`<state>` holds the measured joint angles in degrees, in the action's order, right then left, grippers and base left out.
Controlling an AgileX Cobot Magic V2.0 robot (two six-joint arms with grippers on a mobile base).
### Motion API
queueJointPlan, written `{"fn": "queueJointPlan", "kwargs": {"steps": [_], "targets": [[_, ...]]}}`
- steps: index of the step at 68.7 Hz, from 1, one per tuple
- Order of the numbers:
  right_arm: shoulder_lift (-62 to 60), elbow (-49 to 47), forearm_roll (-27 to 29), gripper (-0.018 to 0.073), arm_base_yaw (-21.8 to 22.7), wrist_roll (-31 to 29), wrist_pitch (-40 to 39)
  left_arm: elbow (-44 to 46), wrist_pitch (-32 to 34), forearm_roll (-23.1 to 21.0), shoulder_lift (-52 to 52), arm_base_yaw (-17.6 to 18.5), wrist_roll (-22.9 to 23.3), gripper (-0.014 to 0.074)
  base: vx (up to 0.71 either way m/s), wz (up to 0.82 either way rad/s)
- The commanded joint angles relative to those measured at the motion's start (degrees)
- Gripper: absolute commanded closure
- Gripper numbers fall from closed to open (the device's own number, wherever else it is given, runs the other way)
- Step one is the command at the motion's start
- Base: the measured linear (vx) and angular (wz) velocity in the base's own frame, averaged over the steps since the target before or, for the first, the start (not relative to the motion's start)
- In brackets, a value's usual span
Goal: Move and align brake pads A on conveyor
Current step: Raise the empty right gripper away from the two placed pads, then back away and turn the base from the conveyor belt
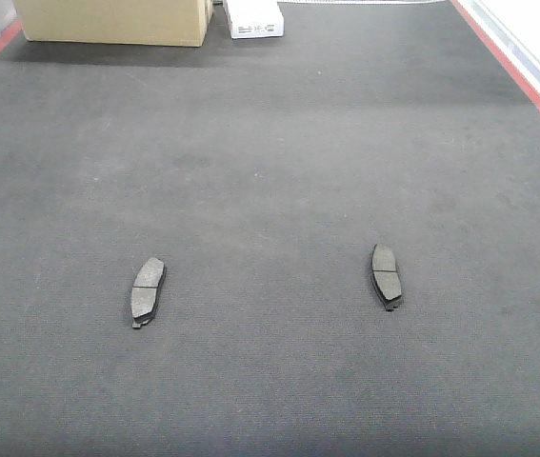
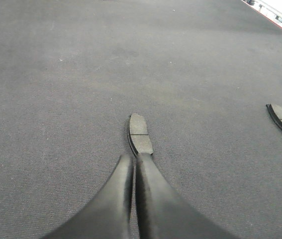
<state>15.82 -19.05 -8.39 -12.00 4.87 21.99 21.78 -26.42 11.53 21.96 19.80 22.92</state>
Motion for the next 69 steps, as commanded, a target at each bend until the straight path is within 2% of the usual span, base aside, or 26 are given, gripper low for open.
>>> {"fn": "queueJointPlan", "kwargs": {"steps": [1, 29, 69], "targets": [[0.30, -1.56, -0.79, 0.0566, 0.03, -0.48, -4.55, 1.51, 3.81, 0.24, 0.44, 0.34, 0.30, 0.0602, 0.00, 0.00], [0.30, -1.56, -0.79, 0.0566, 0.03, -0.48, -4.55, 1.51, 3.81, 0.24, 0.44, 0.34, 0.30, 0.0602, -0.04, -0.02], [0.30, -1.56, -0.79, 0.0566, 0.03, -0.48, -4.55, 1.51, 3.81, 0.24, 0.44, 0.34, 0.30, 0.0602, -0.24, -0.12]]}}
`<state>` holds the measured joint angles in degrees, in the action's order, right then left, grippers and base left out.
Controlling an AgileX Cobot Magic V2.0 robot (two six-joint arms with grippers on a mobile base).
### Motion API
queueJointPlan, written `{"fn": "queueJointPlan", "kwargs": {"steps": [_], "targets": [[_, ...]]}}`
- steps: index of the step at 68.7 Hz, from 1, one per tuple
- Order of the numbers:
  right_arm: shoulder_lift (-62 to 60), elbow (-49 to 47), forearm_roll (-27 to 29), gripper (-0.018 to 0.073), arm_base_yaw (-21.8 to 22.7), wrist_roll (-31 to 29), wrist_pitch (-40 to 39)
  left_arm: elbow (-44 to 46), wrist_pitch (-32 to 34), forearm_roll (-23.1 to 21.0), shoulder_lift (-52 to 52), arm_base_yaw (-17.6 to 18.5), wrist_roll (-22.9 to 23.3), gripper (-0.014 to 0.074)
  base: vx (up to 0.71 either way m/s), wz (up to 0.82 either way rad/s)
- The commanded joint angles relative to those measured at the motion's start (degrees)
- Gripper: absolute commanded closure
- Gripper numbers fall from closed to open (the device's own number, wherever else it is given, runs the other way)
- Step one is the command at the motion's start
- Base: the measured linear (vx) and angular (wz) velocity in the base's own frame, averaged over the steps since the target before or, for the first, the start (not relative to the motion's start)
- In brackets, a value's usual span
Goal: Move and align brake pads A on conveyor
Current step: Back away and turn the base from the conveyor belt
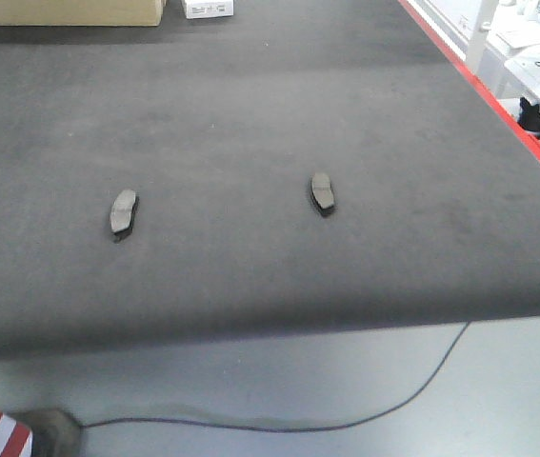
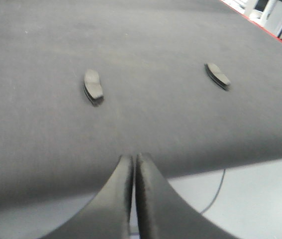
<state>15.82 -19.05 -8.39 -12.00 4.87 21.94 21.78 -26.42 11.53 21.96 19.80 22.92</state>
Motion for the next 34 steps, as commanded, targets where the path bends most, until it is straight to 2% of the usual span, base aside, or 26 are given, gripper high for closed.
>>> {"fn": "queueJointPlan", "kwargs": {"steps": [1, 34], "targets": [[0.30, -1.56, -0.79, 0.0566, 0.03, -0.48, -4.50, 1.51, 3.81, 0.24, 0.44, 0.34, 0.30, 0.0602, -0.28, -0.04], [0.30, -1.56, -0.79, 0.0562, 0.03, -0.48, -4.50, 1.51, 3.81, 0.24, 0.44, 0.28, 0.31, 0.0602, -0.26, -0.08]]}}
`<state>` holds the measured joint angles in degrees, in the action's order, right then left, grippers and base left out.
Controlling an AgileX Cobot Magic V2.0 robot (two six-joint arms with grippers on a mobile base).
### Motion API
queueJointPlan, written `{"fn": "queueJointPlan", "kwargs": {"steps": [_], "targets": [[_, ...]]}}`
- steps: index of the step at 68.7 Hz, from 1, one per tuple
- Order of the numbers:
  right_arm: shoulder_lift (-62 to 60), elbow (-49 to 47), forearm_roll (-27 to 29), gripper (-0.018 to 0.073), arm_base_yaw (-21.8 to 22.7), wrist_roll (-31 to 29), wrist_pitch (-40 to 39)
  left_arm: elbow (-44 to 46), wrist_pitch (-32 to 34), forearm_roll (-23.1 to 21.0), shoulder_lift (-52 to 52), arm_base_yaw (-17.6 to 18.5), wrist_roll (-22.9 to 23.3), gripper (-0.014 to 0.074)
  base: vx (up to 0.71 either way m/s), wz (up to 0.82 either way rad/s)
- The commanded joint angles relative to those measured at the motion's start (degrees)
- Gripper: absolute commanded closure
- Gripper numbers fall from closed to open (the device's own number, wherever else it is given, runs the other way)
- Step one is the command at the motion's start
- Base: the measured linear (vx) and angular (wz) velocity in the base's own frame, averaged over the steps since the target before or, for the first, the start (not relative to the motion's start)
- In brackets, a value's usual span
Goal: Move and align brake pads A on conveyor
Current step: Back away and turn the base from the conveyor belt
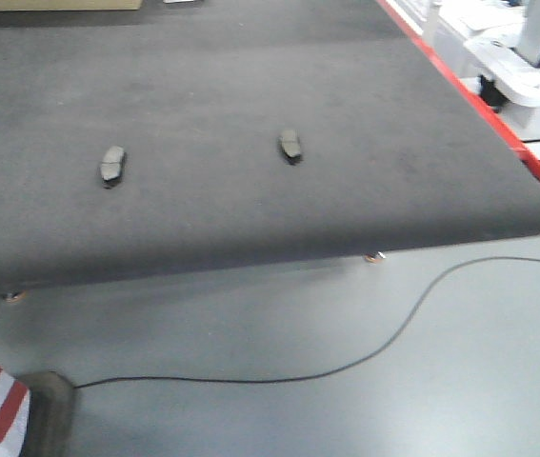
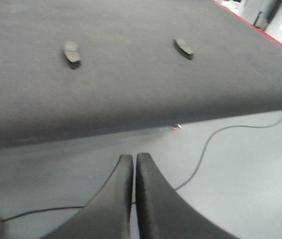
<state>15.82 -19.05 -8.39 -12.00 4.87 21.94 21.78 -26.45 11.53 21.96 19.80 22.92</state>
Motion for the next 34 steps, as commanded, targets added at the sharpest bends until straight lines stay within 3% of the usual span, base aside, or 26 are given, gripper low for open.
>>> {"fn": "queueJointPlan", "kwargs": {"steps": [1, 16, 34], "targets": [[0.30, -1.56, -0.79, 0.0562, 0.03, -0.48, -4.50, 1.51, 3.84, 0.24, 0.44, 0.28, 0.31, 0.0602, -0.23, -0.22], [0.30, -1.56, -0.79, 0.0562, 0.03, -0.48, -4.50, 1.51, 3.84, 0.24, 0.44, 0.28, 0.31, 0.0602, -0.18, -0.42], [0.30, -1.56, -0.79, 0.0562, 0.03, -0.48, -4.50, 1.51, 3.84, 0.24, 0.44, 0.28, 0.31, 0.0602, -0.15, -0.74]]}}
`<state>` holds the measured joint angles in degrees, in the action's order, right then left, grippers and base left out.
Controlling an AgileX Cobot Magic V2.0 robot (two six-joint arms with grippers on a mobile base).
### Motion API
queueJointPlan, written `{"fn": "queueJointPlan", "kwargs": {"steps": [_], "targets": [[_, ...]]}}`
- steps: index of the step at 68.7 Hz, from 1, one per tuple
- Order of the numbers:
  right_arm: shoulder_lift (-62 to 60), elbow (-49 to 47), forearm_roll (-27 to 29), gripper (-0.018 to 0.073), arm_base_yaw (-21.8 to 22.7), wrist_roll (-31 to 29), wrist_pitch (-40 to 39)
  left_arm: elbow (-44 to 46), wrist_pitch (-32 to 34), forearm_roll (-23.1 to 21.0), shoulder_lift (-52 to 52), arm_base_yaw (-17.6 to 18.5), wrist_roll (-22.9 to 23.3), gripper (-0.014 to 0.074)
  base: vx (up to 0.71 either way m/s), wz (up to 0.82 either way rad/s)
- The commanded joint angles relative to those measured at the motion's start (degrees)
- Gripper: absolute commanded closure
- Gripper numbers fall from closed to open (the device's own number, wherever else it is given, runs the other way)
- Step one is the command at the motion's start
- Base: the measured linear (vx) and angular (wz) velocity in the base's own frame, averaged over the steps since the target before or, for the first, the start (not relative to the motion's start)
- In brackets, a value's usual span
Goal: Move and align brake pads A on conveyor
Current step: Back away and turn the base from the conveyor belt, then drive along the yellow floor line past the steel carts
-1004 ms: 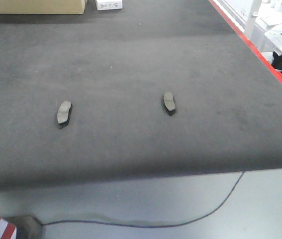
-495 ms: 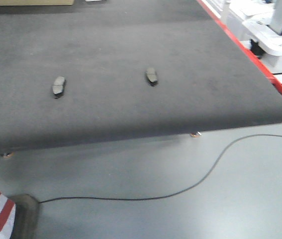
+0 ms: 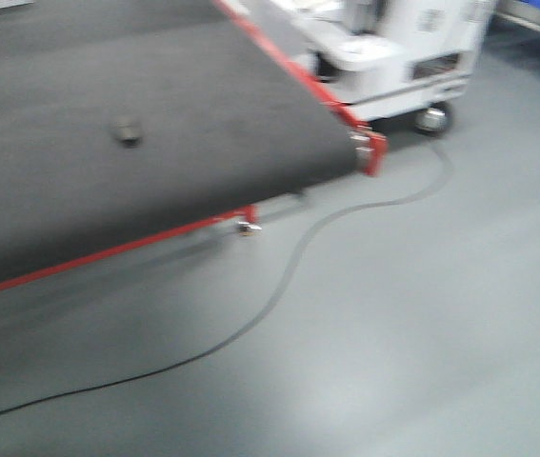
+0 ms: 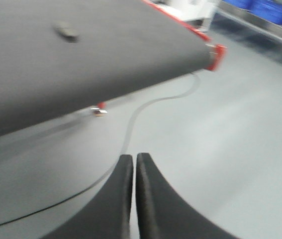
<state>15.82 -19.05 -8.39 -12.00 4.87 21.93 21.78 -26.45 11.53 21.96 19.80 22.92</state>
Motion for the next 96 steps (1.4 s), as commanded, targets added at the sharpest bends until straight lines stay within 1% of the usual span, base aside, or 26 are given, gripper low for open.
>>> {"fn": "queueJointPlan", "kwargs": {"steps": [1, 46, 96], "targets": [[0.30, -1.56, -0.79, 0.0562, 0.03, -0.48, -4.49, 1.51, 3.84, 0.24, 0.44, 0.28, 0.31, 0.0602, -0.15, -0.86], [0.30, -1.56, -0.79, 0.0562, 0.03, -0.48, -4.49, 1.51, 3.84, 0.24, 0.44, 0.28, 0.31, 0.0602, -0.08, -0.81], [0.30, -1.56, -0.79, 0.0562, 0.03, -0.48, -4.49, 1.51, 3.84, 0.24, 0.44, 0.28, 0.31, 0.0602, 0.12, -0.65]]}}
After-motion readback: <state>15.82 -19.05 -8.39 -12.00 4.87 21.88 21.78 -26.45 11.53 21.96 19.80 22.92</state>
